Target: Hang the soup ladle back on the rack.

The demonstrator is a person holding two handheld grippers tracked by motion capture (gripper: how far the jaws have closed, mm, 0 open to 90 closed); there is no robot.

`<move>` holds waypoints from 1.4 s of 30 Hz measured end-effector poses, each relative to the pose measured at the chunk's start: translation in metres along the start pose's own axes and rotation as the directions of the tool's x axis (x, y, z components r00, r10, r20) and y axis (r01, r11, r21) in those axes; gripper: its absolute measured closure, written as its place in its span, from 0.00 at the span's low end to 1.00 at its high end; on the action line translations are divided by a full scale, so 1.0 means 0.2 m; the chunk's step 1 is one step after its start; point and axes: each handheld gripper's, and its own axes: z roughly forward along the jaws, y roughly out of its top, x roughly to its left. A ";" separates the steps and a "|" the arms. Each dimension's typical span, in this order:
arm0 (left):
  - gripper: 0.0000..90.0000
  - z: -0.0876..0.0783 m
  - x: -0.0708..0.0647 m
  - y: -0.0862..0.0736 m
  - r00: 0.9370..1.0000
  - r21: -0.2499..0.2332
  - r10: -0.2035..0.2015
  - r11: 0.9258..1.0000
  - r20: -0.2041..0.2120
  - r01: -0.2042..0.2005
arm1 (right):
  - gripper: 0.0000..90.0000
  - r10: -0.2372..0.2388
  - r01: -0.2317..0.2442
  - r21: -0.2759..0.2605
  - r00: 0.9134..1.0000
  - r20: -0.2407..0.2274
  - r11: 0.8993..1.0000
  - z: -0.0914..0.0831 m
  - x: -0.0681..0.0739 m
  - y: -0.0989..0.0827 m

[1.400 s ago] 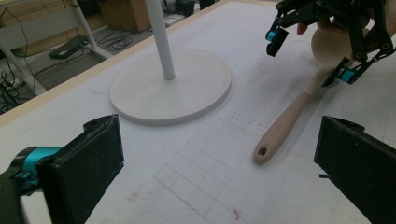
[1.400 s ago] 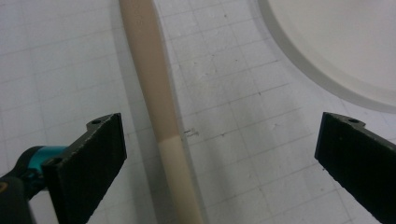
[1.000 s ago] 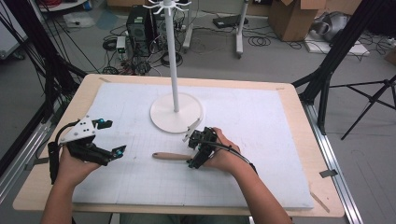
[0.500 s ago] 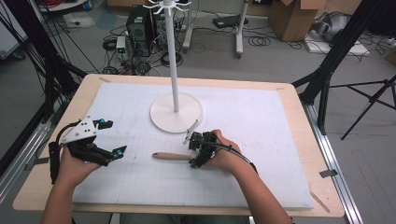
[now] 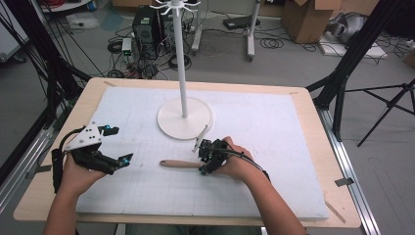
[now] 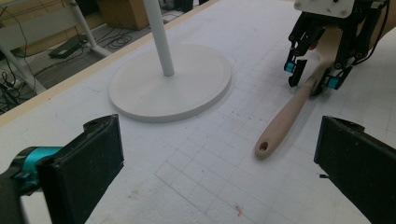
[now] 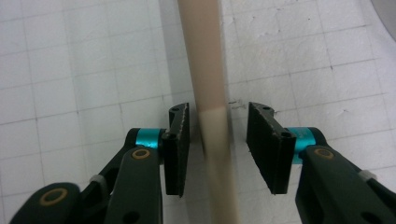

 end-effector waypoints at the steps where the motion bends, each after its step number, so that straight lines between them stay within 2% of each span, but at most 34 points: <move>1: 0.02 0.00 0.00 0.00 1.000 0.000 -0.001 1.000 0.001 0.001 | 0.73 -0.002 0.002 0.002 1.000 -0.007 1.000 0.00 0.00 0.00; 9: 0.02 0.00 0.00 0.00 1.000 0.000 0.000 1.000 0.000 0.000 | 0.82 -0.019 0.019 -0.005 1.000 -0.010 1.000 0.00 0.00 0.00; 18: 0.02 0.00 0.00 0.00 1.000 0.000 0.000 1.000 0.000 0.000 | 0.86 -0.055 0.055 0.010 0.998 0.003 0.998 0.00 0.02 0.01; 23: 0.02 0.00 0.00 0.00 1.000 -0.002 0.000 1.000 -0.001 0.000 | 0.86 -0.050 0.049 0.027 0.999 0.006 0.998 0.00 0.03 0.02; 27: 0.02 -0.01 0.00 0.00 1.000 -0.004 -0.002 1.000 -0.003 0.002 | 0.86 -0.039 0.039 0.015 0.999 0.006 0.999 -0.01 0.02 0.01; 31: 0.02 -0.01 0.01 -0.01 1.000 -0.008 -0.005 1.000 -0.005 0.005 | 0.86 -0.007 0.008 -0.068 1.000 0.012 0.998 -0.09 -0.01 -0.02; 32: 0.02 -0.01 0.01 -0.01 1.000 -0.012 -0.009 1.000 -0.003 0.009 | 0.86 -0.007 0.008 -0.068 1.000 0.012 0.998 -0.09 -0.01 -0.02; 34: 0.02 -0.02 0.00 0.00 1.000 -0.027 -0.005 1.000 0.005 0.005 | 0.86 0.007 -0.003 -0.132 1.000 0.024 0.991 -0.16 -0.02 -0.04; 36: 0.02 -0.02 0.00 0.00 1.000 -0.034 -0.006 0.999 0.010 0.006 | 0.86 0.018 -0.014 -0.150 1.000 0.025 0.989 -0.19 -0.02 -0.06; 37: 0.02 -0.02 0.00 0.00 1.000 -0.042 -0.005 0.999 0.017 0.005 | 0.86 0.021 -0.015 -0.199 0.999 0.027 0.980 -0.23 -0.03 -0.08; 40: 0.02 -0.03 -0.01 0.01 0.999 -0.071 -0.003 0.997 0.047 0.006 | 0.86 0.043 -0.033 -0.252 0.998 0.035 0.967 -0.28 -0.04 -0.11; 41: 0.02 -0.03 -0.01 0.01 0.999 -0.071 -0.003 0.997 0.047 0.006 | 0.86 0.043 -0.033 -0.252 0.998 0.035 0.967 -0.28 -0.04 -0.11; 42: 0.02 -0.03 -0.01 0.01 0.999 -0.078 -0.007 0.997 0.050 0.011 | 0.86 0.051 -0.036 -0.286 0.998 0.045 0.958 -0.31 -0.04 -0.13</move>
